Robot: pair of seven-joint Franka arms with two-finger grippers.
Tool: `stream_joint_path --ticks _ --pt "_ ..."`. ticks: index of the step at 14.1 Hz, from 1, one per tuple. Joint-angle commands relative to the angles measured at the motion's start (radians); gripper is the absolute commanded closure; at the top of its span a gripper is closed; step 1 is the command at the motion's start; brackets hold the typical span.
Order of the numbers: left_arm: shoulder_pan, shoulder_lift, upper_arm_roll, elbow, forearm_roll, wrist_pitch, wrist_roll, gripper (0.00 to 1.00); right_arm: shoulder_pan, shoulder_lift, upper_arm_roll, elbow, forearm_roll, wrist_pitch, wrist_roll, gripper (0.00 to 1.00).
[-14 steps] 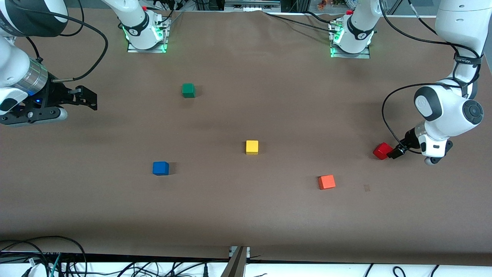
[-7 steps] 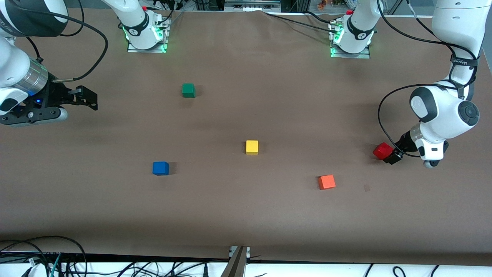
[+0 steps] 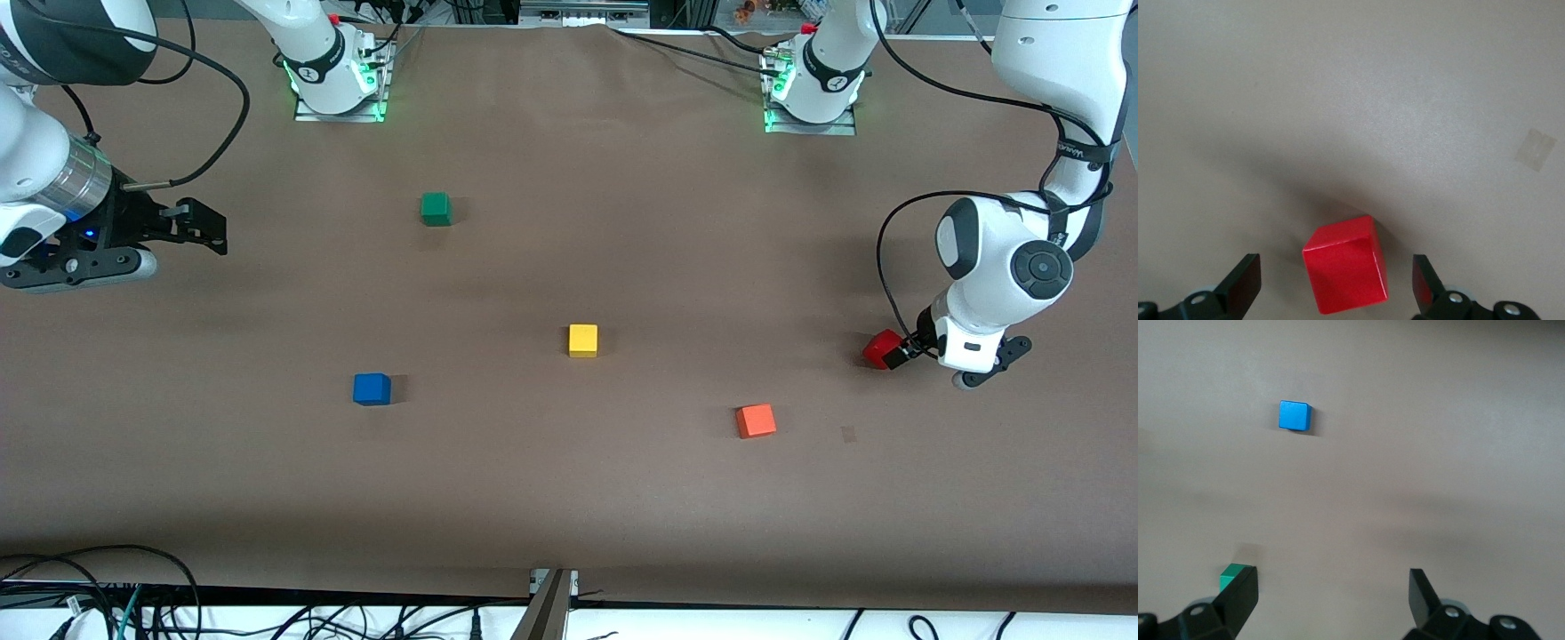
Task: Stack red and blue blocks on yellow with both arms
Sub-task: 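Lower the open left gripper around the red cube, then close the left gripper on the red cube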
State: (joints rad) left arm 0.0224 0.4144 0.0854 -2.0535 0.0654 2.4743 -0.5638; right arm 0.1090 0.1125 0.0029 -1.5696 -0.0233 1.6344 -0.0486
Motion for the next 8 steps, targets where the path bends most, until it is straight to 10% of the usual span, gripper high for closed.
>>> stream_joint_path --ticks 1,8 --pt "-0.012 -0.017 -0.019 -0.007 0.036 -0.017 -0.108 0.0 -0.003 0.006 -0.001 -0.003 0.017 0.002 -0.002 0.0" --pt "0.004 0.009 -0.021 -0.013 0.036 -0.001 -0.123 0.0 -0.002 0.007 -0.001 0.0 0.025 0.004 -0.002 0.0"
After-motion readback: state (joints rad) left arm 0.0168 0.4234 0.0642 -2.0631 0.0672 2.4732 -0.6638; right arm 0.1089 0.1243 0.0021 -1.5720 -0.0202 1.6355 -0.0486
